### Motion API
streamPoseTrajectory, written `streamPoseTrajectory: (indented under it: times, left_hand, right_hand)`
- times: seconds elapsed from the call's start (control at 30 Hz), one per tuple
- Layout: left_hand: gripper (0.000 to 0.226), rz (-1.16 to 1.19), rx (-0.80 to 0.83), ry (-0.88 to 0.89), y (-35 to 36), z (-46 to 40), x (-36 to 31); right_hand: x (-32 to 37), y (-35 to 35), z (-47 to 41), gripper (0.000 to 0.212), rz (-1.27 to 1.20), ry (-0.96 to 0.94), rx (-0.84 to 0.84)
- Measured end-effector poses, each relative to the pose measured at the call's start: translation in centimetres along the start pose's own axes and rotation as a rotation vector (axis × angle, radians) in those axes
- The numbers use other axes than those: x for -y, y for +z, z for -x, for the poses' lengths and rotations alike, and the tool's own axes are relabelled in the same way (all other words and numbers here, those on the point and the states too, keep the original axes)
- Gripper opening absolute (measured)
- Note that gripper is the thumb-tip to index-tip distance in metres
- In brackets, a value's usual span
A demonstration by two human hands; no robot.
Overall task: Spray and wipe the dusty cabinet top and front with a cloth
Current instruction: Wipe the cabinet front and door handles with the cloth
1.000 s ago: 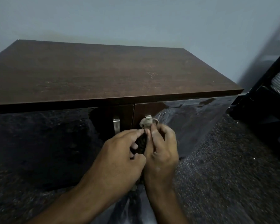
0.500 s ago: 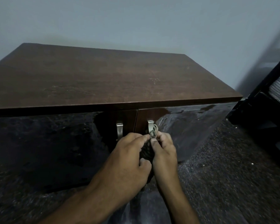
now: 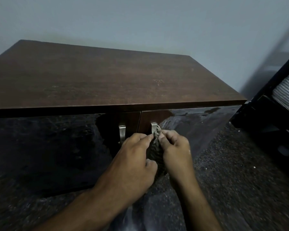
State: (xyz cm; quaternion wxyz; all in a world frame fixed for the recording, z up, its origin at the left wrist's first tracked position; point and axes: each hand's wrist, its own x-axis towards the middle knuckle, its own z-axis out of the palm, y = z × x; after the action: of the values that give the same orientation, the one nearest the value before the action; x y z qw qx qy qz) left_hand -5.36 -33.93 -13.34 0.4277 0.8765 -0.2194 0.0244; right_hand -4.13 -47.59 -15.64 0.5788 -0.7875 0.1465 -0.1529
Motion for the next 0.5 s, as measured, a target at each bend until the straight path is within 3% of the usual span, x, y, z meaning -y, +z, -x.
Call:
streamPoseTrajectory:
  times: [0.13,0.2,0.33,0.5]
  left_hand:
    - [0.063,0.013,-0.01,0.005,0.0,0.0,-0.1]
    - [0.063,0.015,-0.015,0.007,0.0,0.0,-0.1]
    - [0.064,0.012,-0.01,0.01,0.2,-0.1,0.1]
    - [0.064,-0.008,-0.015,0.012,0.2,-0.1,0.0]
  right_hand:
    - [-1.7,0.7,0.8,0.019,0.027,0.091,-0.001]
    - [-0.9,0.2,0.2,0.014,0.051,0.0,-0.059]
    - [1.1,-0.2,-0.4,0.005,0.166,-0.319,-0.341]
    - [-2.7,1.9,0.6,0.007,0.254,-0.367,-0.413]
